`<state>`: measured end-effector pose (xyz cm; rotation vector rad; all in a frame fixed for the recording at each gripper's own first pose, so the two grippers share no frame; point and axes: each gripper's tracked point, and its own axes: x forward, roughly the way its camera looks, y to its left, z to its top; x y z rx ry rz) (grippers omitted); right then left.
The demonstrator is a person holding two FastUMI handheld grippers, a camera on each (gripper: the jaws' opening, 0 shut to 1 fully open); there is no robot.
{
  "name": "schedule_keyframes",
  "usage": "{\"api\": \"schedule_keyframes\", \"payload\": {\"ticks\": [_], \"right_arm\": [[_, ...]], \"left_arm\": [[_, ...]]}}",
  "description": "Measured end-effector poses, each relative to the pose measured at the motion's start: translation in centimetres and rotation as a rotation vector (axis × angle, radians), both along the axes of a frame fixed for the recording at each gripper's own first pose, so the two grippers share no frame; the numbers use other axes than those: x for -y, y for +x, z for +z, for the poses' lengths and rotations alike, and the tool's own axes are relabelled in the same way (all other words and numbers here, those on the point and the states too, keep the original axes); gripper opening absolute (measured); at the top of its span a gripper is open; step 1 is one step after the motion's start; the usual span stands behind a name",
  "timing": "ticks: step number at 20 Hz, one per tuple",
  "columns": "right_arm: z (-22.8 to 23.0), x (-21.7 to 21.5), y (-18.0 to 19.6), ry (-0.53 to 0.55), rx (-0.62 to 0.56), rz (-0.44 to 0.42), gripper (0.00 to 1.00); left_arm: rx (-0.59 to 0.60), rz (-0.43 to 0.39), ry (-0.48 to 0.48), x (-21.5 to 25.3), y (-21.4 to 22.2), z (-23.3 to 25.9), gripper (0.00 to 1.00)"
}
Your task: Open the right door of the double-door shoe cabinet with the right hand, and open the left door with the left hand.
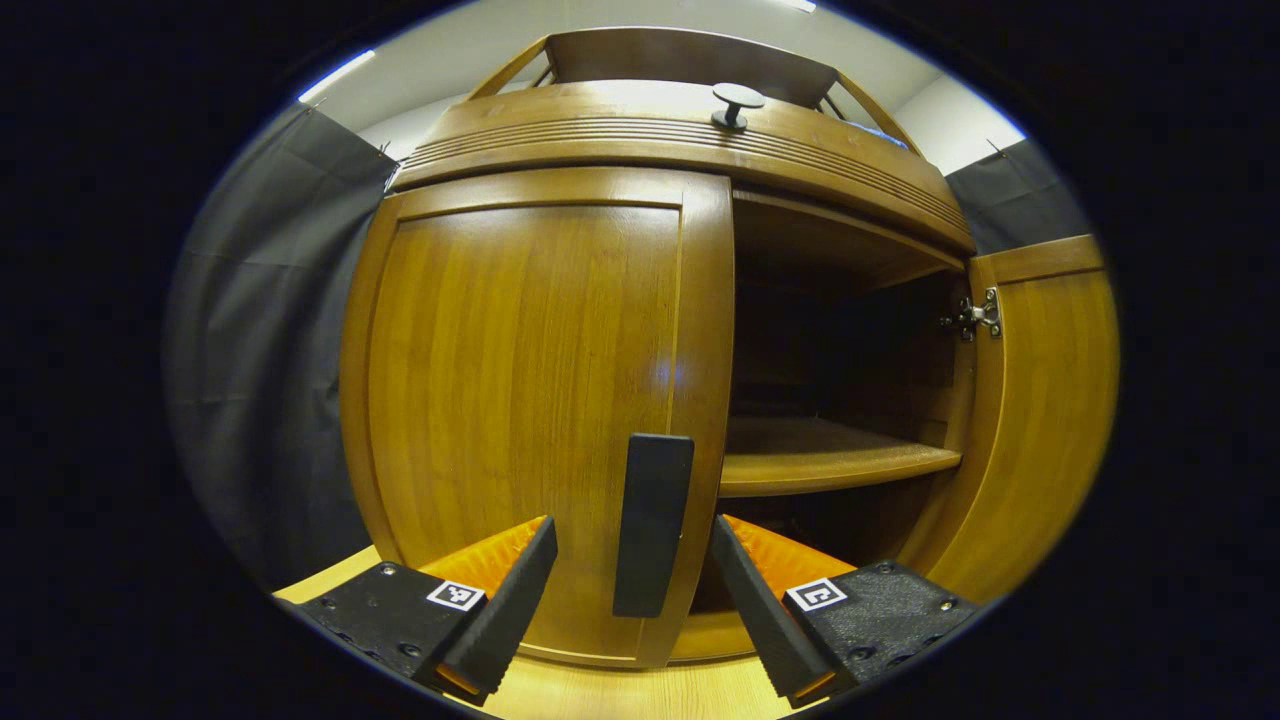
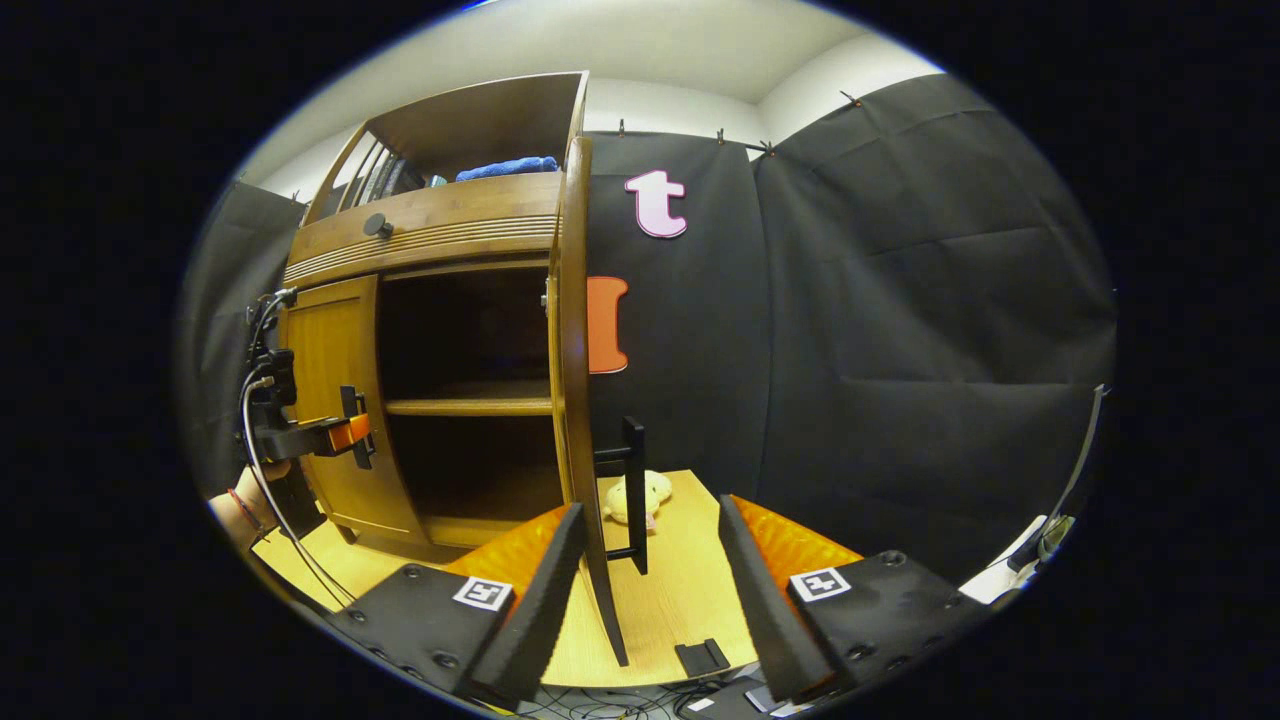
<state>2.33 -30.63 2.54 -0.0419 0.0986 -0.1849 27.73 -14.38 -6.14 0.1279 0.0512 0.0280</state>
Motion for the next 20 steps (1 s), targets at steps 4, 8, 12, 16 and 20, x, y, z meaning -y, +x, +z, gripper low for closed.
{"api": "schedule_keyframes", "payload": {"ticks": [4, 8, 12, 16, 20], "right_arm": [[-0.3, -0.5, 0.1, 0.002, -0.016, 0.004, 0.97], [-0.5, -0.3, -0.2, 0.015, -0.023, -0.003, 0.96], [-0.6, 0.3, -0.4, 0.023, -0.032, -0.016, 0.9], [-0.5, 0.7, -1.0, 0.024, -0.029, -0.027, 0.9], [-0.6, 1.1, -1.6, 0.031, -0.03, -0.034, 0.9]], "left_arm": [[-0.008, 0.0, 0.008, -0.2, 0.6, -1.1, 0.92], [-0.015, -0.018, 0.04, 0.3, 1.1, -1.8, 0.87], [-0.017, -0.017, 0.079, 0.3, 1.6, -2.1, 0.76], [-0.022, -0.01, 0.103, 0.1, 1.6, -2.5, 0.46], [-0.03, -0.003, 0.035, -0.2, 1.8, -3.0, 0.39]]}}
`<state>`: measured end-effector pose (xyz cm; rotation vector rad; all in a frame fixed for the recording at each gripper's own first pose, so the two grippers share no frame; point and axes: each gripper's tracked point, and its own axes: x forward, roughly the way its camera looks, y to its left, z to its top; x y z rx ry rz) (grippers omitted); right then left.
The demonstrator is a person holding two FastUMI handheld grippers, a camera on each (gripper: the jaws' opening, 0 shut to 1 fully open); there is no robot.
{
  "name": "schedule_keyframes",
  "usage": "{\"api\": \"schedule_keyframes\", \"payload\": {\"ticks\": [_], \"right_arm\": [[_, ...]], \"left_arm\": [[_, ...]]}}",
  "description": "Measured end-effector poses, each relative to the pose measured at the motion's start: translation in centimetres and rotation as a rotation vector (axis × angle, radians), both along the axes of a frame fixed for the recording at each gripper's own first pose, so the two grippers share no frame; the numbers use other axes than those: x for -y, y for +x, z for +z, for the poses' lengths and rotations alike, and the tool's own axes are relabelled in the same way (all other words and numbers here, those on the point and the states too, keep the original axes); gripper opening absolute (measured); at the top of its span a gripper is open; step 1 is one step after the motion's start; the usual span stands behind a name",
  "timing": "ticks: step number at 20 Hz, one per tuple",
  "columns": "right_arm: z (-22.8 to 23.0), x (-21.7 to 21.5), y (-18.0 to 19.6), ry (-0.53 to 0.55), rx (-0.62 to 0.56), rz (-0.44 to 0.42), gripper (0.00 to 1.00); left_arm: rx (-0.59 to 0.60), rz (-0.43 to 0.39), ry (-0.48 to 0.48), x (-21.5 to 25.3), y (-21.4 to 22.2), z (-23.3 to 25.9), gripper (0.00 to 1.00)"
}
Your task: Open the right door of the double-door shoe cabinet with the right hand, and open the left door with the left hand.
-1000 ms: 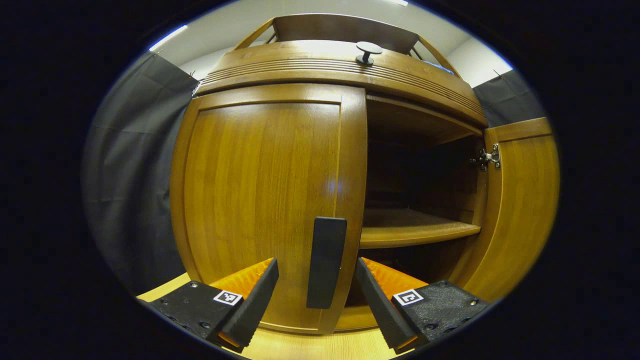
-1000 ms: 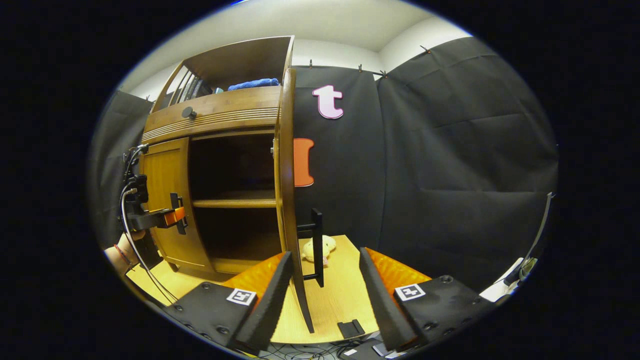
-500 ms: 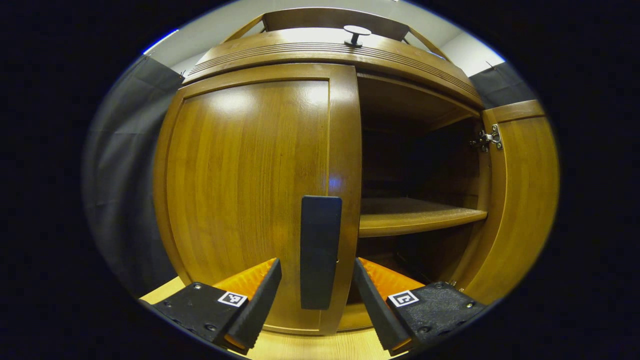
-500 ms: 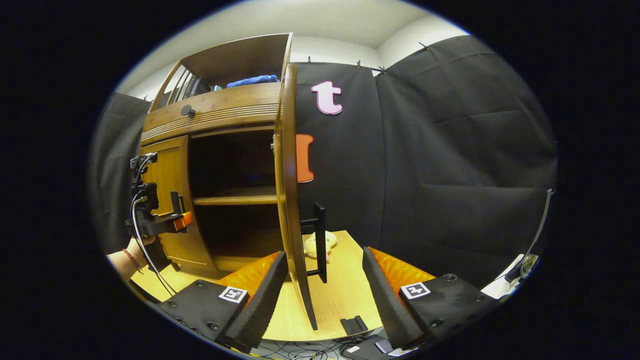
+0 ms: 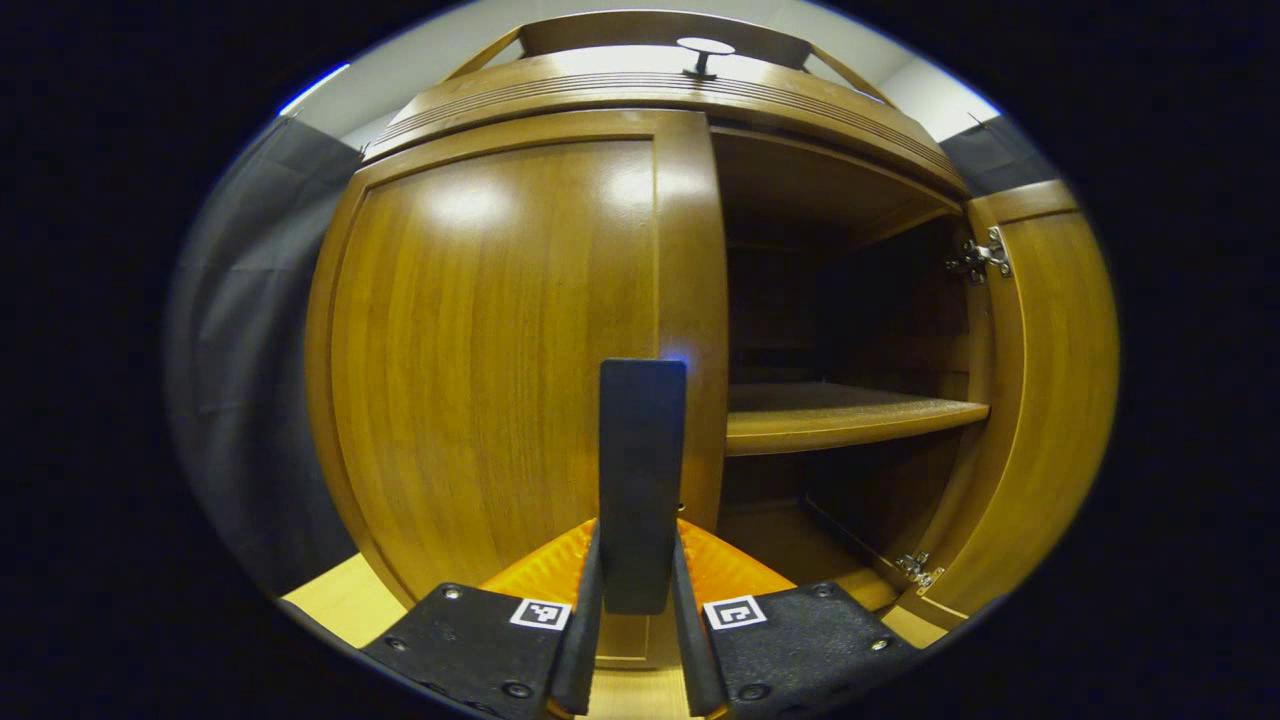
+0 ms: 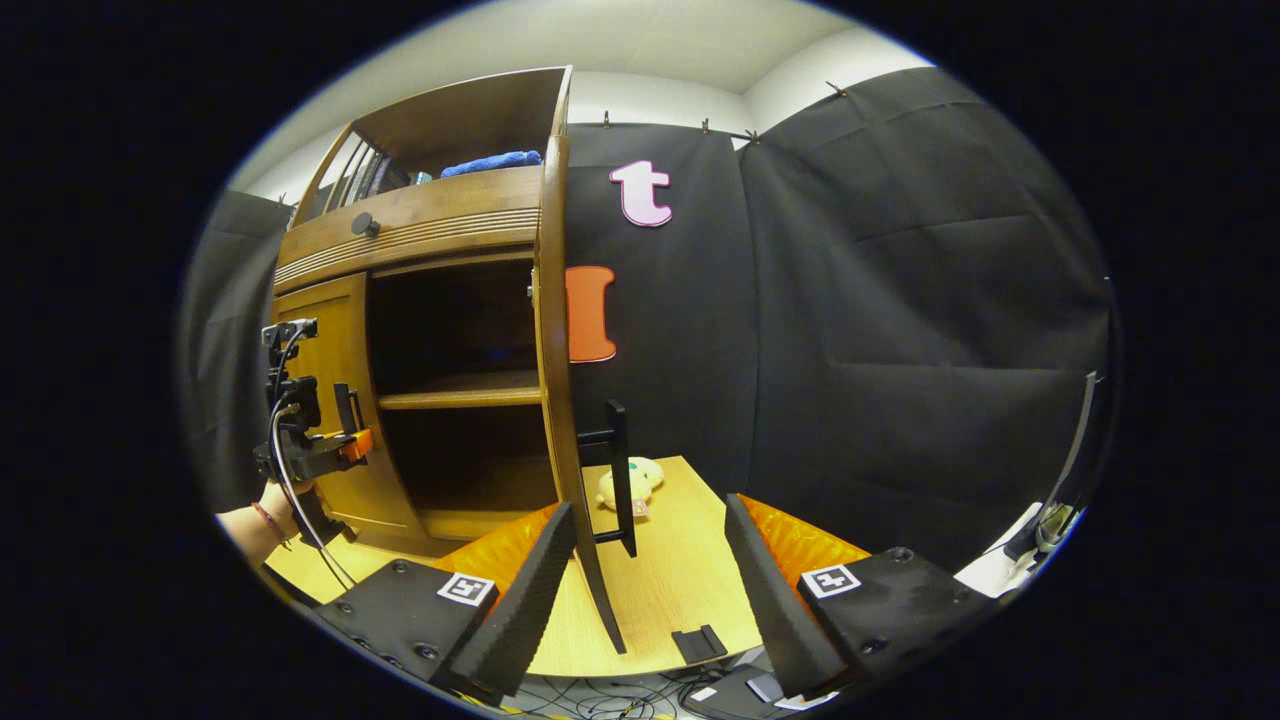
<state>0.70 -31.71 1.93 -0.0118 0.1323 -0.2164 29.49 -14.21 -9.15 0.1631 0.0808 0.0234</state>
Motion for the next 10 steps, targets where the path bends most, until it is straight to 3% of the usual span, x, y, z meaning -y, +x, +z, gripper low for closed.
{"api": "schedule_keyframes", "payload": {"ticks": [3, 10], "right_arm": [[-0.3, -0.1, -0.1, 0.01, -0.014, 0.003, 0.9], [-0.5, -0.2, -0.8, 0.02, -0.018, 0.004, 0.96]], "left_arm": [[0.006, 0.005, 0.045, -0.2, -0.1, 0.1, 0.33], [0.05, -0.02, 0.013, -0.2, -2.0, 0.3, 0.21]]}}
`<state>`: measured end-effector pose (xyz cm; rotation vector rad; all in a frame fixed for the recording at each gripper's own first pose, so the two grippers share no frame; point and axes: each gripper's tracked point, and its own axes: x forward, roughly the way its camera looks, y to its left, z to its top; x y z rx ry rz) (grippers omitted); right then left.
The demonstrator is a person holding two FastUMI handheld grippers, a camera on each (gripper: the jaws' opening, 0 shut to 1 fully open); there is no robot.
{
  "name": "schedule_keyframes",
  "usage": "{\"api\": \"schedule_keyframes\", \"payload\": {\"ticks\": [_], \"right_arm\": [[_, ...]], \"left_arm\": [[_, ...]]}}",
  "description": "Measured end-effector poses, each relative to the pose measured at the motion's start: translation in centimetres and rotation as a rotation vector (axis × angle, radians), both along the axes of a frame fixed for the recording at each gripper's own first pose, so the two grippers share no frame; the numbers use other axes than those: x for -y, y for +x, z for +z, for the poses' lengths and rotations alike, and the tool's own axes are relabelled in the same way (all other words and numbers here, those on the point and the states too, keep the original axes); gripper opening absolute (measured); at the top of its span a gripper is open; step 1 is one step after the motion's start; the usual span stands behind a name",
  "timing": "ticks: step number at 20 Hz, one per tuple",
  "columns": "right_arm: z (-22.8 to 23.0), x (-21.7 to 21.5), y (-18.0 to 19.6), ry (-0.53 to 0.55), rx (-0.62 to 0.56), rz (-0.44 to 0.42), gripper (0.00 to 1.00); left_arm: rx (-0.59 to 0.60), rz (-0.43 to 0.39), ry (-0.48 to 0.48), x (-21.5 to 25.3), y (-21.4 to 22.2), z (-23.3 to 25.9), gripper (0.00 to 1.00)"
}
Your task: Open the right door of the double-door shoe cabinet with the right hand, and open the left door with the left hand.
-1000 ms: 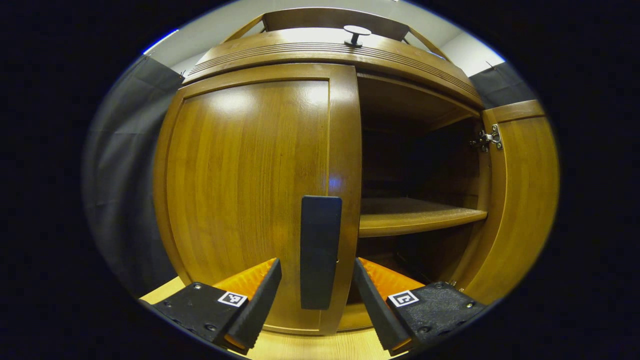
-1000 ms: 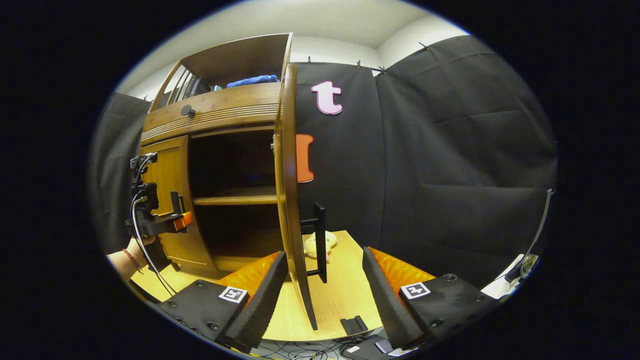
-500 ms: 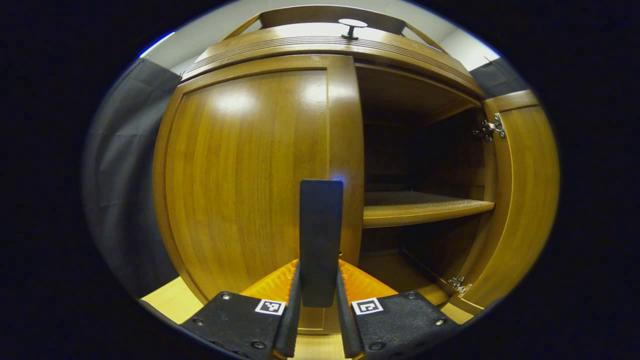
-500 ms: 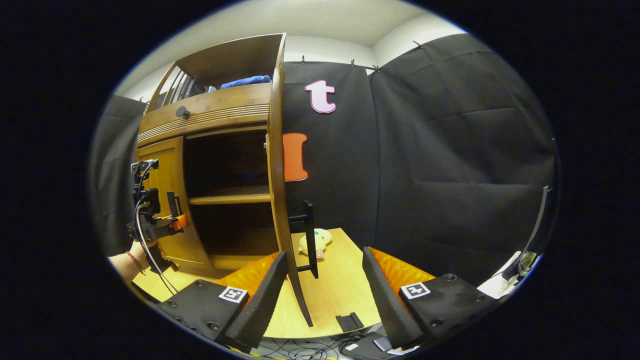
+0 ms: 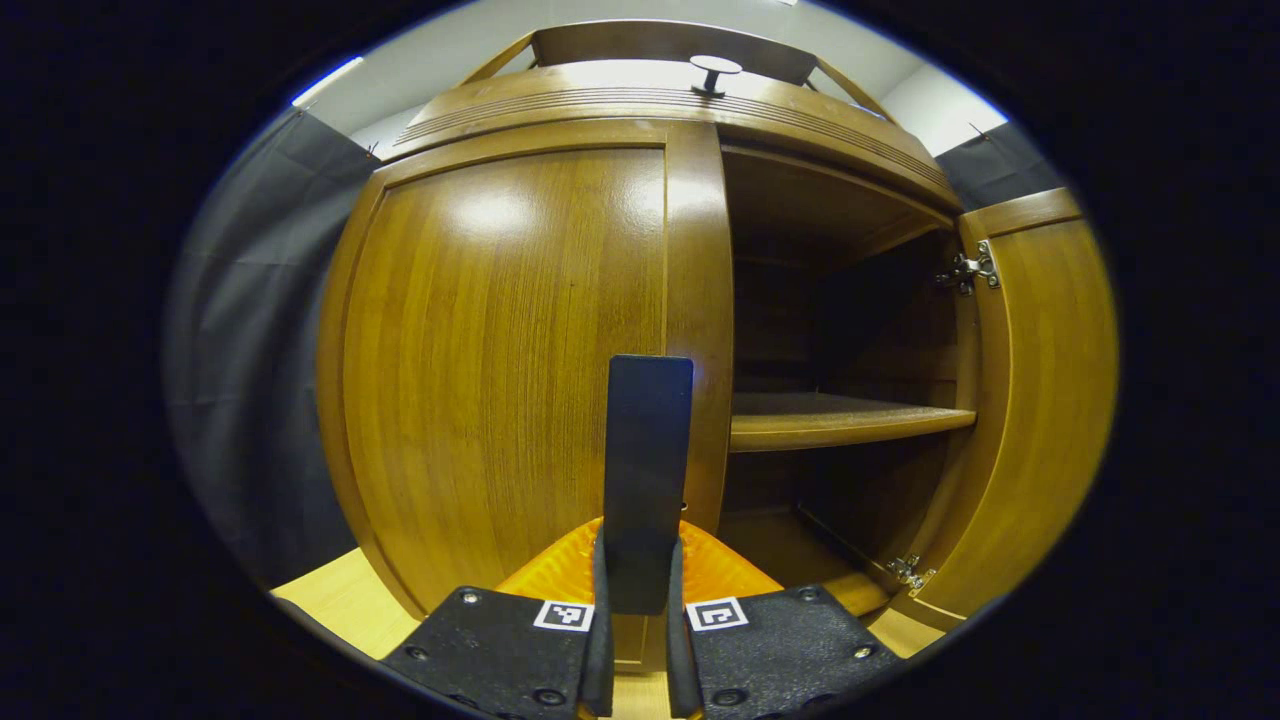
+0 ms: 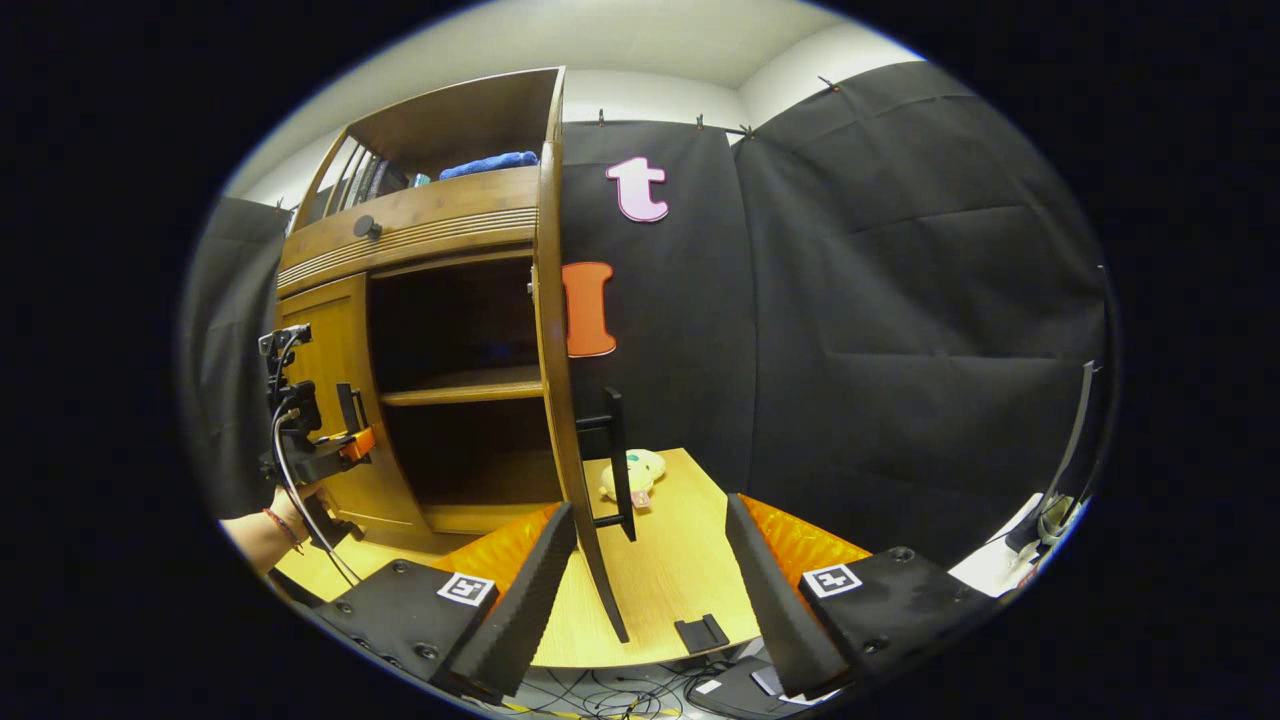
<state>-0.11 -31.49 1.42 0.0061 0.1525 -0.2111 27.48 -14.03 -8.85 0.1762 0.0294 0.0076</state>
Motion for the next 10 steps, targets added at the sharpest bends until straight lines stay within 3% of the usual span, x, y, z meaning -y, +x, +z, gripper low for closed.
{"api": "schedule_keyframes", "payload": {"ticks": [5, 6, 8, 9, 10], "right_arm": [[-0.8, -1.1, -1.5, 0.013, -0.015, 0.021, 0.97], [-0.7, -1.5, -1.4, 0.006, -0.013, 0.029, 0.9], [-0.4, -2.4, -1.4, -0.012, -0.007, 0.052, 0.9], [-0.3, -3.0, -1.2, -0.018, -0.006, 0.063, 0.97], [-0.2, -3.5, -1.3, -0.021, 0.0, 0.073, 0.97]], "left_arm": [[0.012, -0.026, 0.003, -0.5, -2.7, 0.5, 0.2], [0.014, -0.029, 0.0, -0.6, -3.3, 0.6, 0.2], [0.014, -0.032, -0.013, -1.0, -4.4, 0.8, 0.19], [0.014, -0.032, -0.017, -1.3, -5.0, 0.8, 0.19], [0.014, -0.032, -0.017, -1.5, -5.8, 0.8, 0.2]]}}
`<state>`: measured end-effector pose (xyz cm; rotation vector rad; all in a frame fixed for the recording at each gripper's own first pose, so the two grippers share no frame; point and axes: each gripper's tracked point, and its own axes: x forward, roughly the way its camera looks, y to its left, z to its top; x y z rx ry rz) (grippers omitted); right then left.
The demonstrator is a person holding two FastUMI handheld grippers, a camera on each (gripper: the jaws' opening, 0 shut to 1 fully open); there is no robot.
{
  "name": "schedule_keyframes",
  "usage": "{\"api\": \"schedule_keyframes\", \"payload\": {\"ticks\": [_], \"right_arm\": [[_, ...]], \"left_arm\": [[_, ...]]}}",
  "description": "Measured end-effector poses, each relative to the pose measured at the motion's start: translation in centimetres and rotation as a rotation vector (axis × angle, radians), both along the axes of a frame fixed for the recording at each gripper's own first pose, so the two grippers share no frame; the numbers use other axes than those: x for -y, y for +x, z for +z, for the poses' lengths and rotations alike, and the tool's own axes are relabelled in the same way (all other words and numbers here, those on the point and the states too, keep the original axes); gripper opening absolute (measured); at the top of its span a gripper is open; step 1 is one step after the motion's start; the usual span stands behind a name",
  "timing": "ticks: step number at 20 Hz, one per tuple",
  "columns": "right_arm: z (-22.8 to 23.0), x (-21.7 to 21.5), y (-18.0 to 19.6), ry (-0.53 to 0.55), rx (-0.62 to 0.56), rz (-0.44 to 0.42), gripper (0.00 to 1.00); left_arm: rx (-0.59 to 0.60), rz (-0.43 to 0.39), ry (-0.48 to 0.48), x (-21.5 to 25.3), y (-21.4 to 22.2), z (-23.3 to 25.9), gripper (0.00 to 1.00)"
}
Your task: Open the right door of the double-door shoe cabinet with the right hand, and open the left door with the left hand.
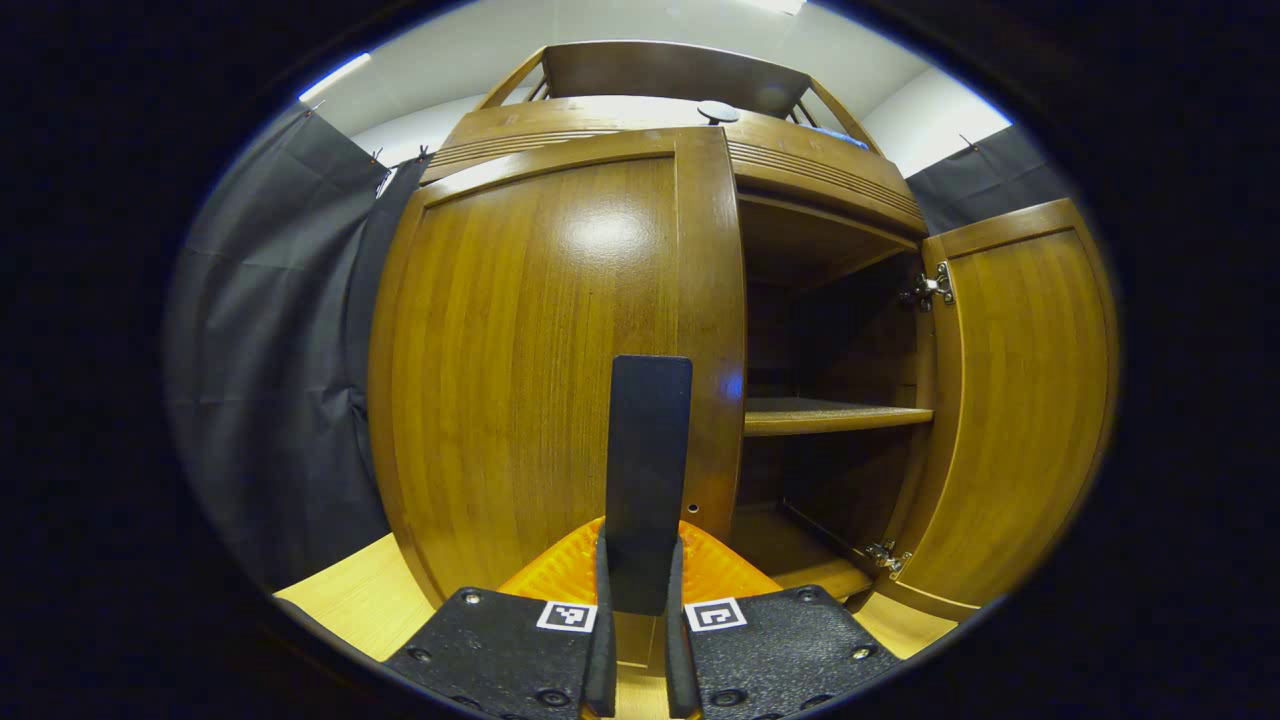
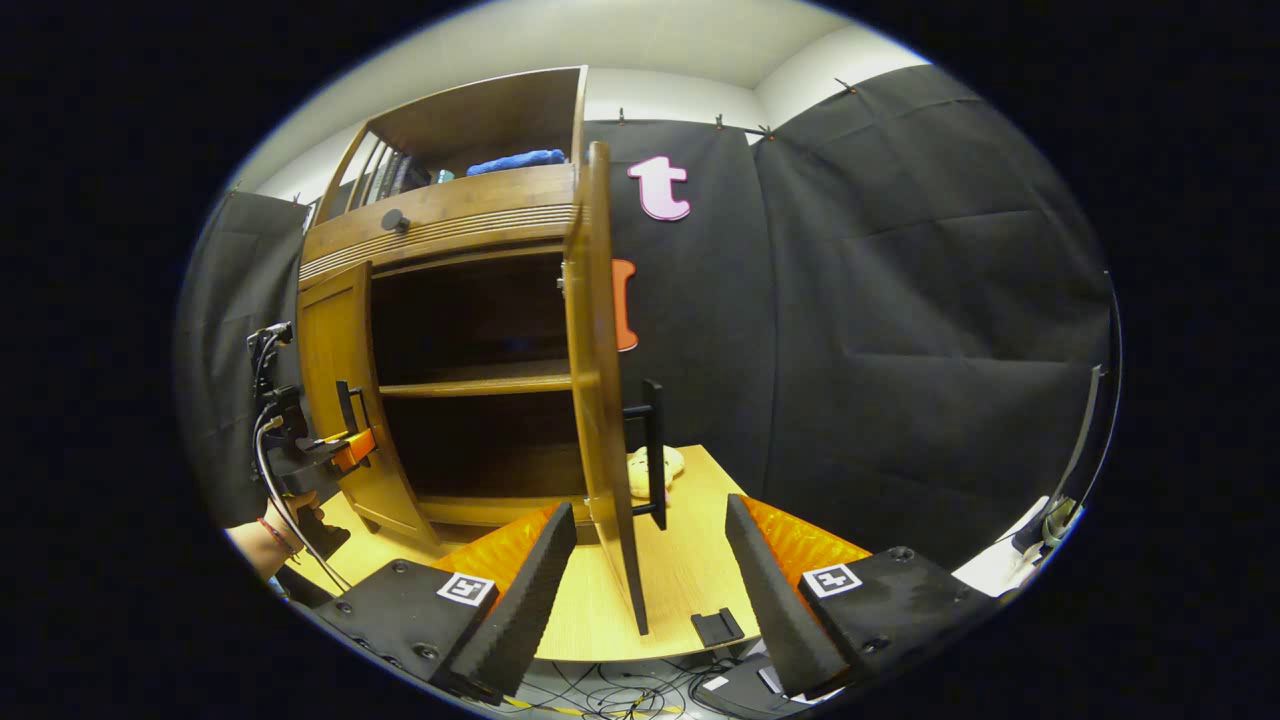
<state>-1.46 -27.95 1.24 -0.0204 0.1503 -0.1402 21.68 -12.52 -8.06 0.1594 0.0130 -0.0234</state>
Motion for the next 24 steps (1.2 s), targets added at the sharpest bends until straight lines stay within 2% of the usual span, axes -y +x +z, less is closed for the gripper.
{"api": "schedule_keyframes", "payload": {"ticks": [1, 3, 4, 6, 7, 8, 9, 17, 19, 21, 23, 24], "right_arm": [[0.1, -0.5, 0.0, -0.001, 0.007, 0.005, 0.9], [0.0, -1.6, -0.1, 0.005, 0.014, 0.01, 0.9], [-0.2, -2.2, 0.0, 0.012, 0.01, 0.014, 0.96], [-0.5, -3.3, 0.1, 0.022, 0.005, 0.016, 1.0], [-0.6, -3.9, 0.1, 0.025, 0.006, 0.016, 0.98], [-0.6, -4.5, 0.3, 0.027, 0.009, 0.016, 0.96], [-0.4, -5.1, 0.5, 0.026, 0.013, 0.017, 0.9], [0.4, -10.5, 1.5, 0.005, 0.051, 0.027, 0.9], [0.3, -12.0, 1.4, 0.009, 0.045, 0.028, 0.97], [0.0, -13.7, 1.1, 0.007, 0.044, 0.029, 0.97], [-0.3, -15.5, 0.7, 0.002, 0.043, 0.031, 0.9], [-0.5, -16.2, 0.3, -0.001, 0.043, 0.034, 0.9]], "left_arm": [[0.0, -0.002, 0.0, -0.2, -0.7, 0.2, 0.2], [-0.001, -0.02, 0.007, -0.7, -1.7, 0.4, 0.2], [-0.007, -0.03, 0.01, -0.9, -2.3, 0.4, 0.18], [-0.015, -0.043, 0.007, -1.5, -3.3, 0.6, 0.18], [-0.016, -0.047, 0.006, -1.8, -3.9, 0.7, 0.16], [-0.016, -0.05, 0.003, -2.2, -4.5, 0.8, 0.18], [-0.018, -0.054, 0.001, -2.6, -5.1, 1.0, 0.17], [-0.009, -0.056, -0.024, -6.3, -9.5, 2.2, 0.12], [-0.012, -0.066, -0.017, -7.2, -10.3, 2.4, 0.1], [-0.011, -0.067, -0.026, -8.5, -11.0, 2.7, 0.11], [-0.012, -0.057, -0.034, -10.0, -12.0, 3.0, 0.12], [-0.012, -0.044, -0.033, -10.8, -12.3, 3.1, 0.1]]}}
